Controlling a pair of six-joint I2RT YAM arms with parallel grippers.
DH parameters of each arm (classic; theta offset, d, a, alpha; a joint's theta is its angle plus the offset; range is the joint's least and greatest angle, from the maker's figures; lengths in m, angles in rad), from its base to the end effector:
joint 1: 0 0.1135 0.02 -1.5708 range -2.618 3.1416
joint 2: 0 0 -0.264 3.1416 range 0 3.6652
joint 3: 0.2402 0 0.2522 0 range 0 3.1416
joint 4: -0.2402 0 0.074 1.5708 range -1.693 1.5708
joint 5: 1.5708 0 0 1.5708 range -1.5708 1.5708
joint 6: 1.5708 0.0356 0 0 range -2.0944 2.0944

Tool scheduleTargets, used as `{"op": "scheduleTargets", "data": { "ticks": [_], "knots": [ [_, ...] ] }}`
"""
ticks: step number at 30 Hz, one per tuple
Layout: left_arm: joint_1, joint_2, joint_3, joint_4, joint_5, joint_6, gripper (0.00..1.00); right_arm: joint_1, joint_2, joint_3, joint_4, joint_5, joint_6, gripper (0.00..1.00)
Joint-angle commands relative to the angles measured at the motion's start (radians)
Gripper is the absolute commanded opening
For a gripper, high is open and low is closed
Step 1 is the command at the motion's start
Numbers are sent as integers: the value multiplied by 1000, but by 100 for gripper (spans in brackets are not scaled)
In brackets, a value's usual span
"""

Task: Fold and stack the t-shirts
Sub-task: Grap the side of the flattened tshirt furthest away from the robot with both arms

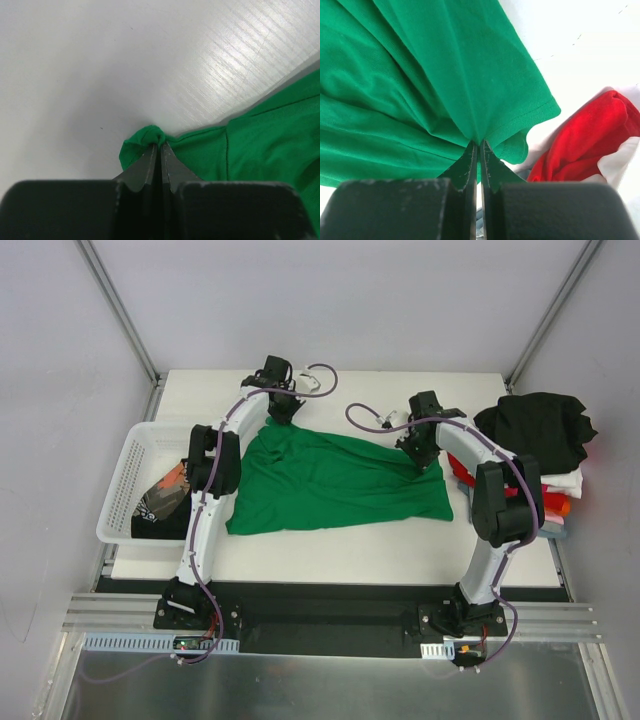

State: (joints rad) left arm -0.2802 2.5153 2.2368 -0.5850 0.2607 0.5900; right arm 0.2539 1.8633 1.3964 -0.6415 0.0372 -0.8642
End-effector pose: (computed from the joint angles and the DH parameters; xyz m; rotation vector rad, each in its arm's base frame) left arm 0.5321 -0.1627 0.1762 1.1170 2.1275 -0.1742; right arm 0.3786 0.0969 0.2115 -1.4228 2.2966 -0.2390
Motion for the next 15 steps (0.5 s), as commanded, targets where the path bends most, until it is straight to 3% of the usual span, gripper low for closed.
{"op": "scheduleTargets", "data": {
  "ticks": [1, 7, 15],
  "knots": [
    [10, -39, 58, -35, -38, 7, 0, -2, -70, -2, -20, 16, 11, 1],
    [4, -156, 66, -35, -86, 16, 0, -2, -99, 26, -47, 39, 7, 1],
    [-8, -315, -34, -35, -141, 33, 0, -1, -130, 49, -90, 61, 7, 1]
  ]
}}
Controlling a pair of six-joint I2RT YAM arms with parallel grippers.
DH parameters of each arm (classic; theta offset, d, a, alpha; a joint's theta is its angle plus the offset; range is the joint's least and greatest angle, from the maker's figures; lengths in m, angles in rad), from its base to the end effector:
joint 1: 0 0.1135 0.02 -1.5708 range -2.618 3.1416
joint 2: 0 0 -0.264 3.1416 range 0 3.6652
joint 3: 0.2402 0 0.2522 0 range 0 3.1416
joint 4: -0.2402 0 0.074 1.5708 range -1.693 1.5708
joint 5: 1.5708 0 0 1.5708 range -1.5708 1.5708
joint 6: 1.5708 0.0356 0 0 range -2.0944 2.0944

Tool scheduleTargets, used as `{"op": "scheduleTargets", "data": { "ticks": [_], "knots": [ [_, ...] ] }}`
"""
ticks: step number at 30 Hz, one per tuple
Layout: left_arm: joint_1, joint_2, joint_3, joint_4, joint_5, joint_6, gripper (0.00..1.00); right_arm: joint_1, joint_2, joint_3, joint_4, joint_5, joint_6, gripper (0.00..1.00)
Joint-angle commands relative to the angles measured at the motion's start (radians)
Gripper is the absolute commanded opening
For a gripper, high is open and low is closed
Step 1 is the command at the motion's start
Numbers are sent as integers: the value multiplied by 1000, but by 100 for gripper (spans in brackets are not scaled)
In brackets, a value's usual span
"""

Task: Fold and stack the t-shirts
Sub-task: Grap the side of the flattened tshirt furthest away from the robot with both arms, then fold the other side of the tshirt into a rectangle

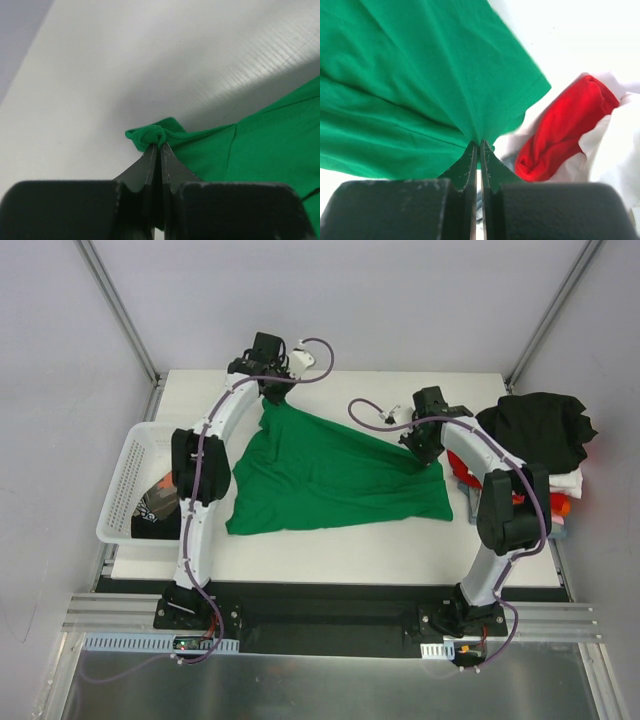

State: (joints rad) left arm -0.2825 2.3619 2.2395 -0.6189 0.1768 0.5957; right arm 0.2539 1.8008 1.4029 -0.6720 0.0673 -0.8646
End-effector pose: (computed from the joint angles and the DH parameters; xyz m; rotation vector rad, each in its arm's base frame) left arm 0.5155 -0.1562 0.2551 1.0574 2.0406 -0.0434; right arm 0.3702 0.0936 0.2349 -1.3965 2.2745 -0.2909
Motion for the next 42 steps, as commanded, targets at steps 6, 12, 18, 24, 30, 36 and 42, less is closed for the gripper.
{"op": "scheduleTargets", "data": {
  "ticks": [6, 12, 18, 24, 30, 36, 42],
  "knots": [
    [-24, -285, -178, -1, -69, 29, 0, -2, -101, 28, -89, 48, -2, 1],
    [-47, -371, -290, -2, -88, 21, 0, -1, -136, -4, -92, 61, -8, 1],
    [-60, -409, -359, -1, -129, 7, 0, -1, -161, -21, -109, 83, -23, 1],
    [-86, -470, -446, -2, -172, 1, 0, -2, -162, -30, -129, 97, -37, 1],
    [-102, -530, -514, -1, -224, -16, 0, -2, -161, -48, -130, 98, -42, 1],
    [-121, -610, -621, -1, -255, -34, 0, -2, -152, -71, -117, 109, -50, 1],
    [-145, -648, -704, -2, -264, -48, 0, -2, -132, -71, -112, 100, -50, 1]
  ]
}}
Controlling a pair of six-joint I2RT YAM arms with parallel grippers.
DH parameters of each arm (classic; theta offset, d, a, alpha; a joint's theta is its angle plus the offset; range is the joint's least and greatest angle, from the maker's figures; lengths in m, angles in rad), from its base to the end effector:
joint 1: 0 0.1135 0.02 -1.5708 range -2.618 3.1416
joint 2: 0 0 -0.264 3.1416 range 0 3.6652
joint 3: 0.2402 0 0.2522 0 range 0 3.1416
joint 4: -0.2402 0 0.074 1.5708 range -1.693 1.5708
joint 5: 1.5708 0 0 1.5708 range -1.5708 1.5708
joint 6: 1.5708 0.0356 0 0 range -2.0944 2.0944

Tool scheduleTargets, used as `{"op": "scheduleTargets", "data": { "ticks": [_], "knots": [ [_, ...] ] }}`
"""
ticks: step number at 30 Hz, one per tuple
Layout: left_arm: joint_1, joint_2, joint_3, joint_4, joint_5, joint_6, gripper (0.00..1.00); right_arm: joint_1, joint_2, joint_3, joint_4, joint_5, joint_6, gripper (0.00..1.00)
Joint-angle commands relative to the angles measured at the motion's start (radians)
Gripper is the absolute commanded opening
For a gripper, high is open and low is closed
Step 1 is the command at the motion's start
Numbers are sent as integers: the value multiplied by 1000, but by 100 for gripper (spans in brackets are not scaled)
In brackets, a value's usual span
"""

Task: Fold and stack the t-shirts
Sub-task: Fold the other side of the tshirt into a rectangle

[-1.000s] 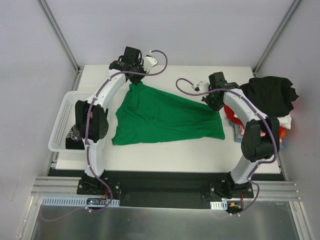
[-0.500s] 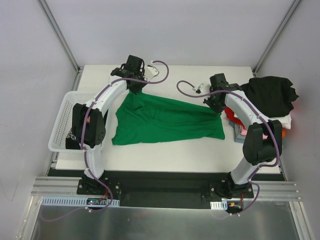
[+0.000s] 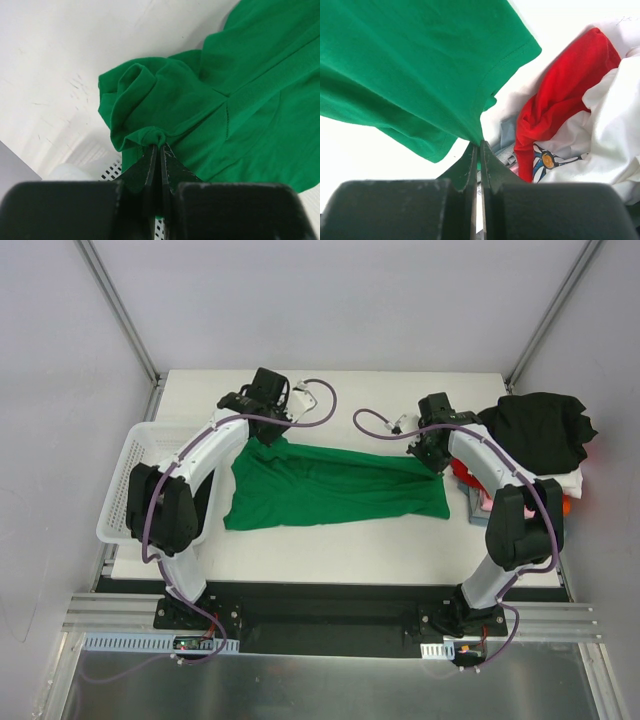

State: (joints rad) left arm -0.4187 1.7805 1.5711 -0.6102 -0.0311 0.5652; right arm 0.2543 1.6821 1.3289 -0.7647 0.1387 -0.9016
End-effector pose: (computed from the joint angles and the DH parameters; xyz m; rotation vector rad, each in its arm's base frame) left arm 0.3676 -0.1624 0.2994 1.1172 2.1157 0.1061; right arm 0.3378 0.0827 0.2492 -1.4553 2.3112 -0.3800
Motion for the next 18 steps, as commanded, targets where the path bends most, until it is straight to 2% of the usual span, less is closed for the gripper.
{"op": "scheduleTargets", "data": {
  "ticks": [1, 18],
  "knots": [
    [-15, -70, -49, -10, -56, -22, 0, -4, -9, 4, -19, 27, -13, 1],
    [-37, -52, -95, -10, -38, -50, 0, -3, 65, -10, 7, 38, -17, 1]
  ]
}}
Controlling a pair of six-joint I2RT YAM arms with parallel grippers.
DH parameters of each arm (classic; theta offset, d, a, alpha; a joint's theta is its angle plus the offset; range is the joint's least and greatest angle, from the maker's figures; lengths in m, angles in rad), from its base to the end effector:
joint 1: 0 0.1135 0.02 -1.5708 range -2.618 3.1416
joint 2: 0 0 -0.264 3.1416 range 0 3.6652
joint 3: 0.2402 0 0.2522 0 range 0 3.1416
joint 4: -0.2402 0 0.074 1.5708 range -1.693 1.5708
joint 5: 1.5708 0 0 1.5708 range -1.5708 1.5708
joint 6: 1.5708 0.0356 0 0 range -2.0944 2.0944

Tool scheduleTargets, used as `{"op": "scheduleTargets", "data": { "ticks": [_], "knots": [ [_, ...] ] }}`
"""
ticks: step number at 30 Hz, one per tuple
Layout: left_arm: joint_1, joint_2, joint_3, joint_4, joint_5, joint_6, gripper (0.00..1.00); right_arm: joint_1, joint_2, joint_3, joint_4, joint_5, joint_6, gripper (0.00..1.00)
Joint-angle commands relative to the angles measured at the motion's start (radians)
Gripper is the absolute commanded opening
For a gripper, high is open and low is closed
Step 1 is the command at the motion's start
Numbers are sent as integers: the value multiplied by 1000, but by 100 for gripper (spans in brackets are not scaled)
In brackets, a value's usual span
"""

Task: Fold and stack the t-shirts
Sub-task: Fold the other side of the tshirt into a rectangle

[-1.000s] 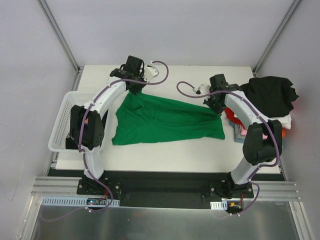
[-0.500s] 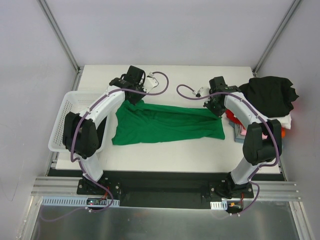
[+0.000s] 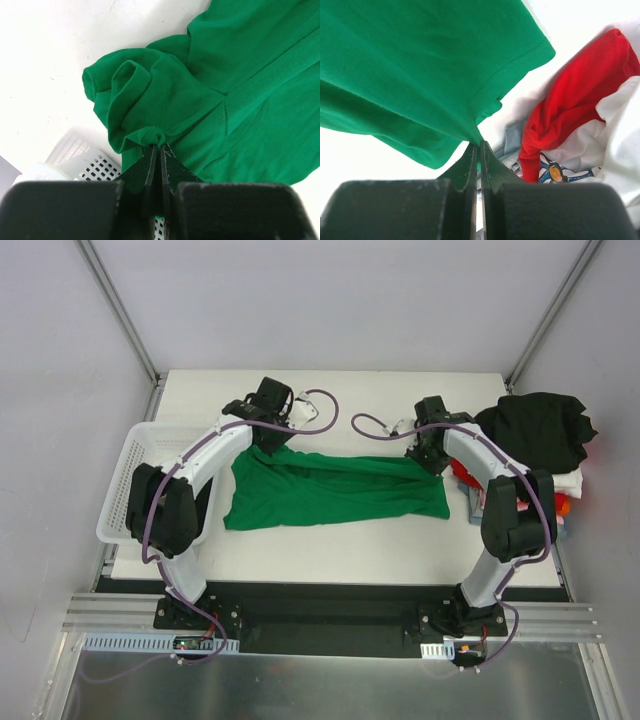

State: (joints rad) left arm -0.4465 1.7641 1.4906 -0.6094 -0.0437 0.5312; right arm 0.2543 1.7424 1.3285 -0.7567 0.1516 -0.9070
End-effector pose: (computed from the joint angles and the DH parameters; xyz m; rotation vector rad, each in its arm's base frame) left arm 0.3545 -0.1680 0.2795 1.1358 2.1761 0.0908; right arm 0.3459 0.0844 0.2295 -1.4924 2.3528 -0.3816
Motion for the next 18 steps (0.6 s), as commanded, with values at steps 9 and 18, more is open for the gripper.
{"op": "scheduleTargets", "data": {
  "ticks": [9, 18],
  "knots": [
    [-34, -60, -58, -10, -24, -27, 0, 0, 52, -22, 19, 17, -9, 1],
    [-38, -58, -113, -10, -38, -45, 0, 3, 49, -34, 11, 12, -6, 1]
  ]
}}
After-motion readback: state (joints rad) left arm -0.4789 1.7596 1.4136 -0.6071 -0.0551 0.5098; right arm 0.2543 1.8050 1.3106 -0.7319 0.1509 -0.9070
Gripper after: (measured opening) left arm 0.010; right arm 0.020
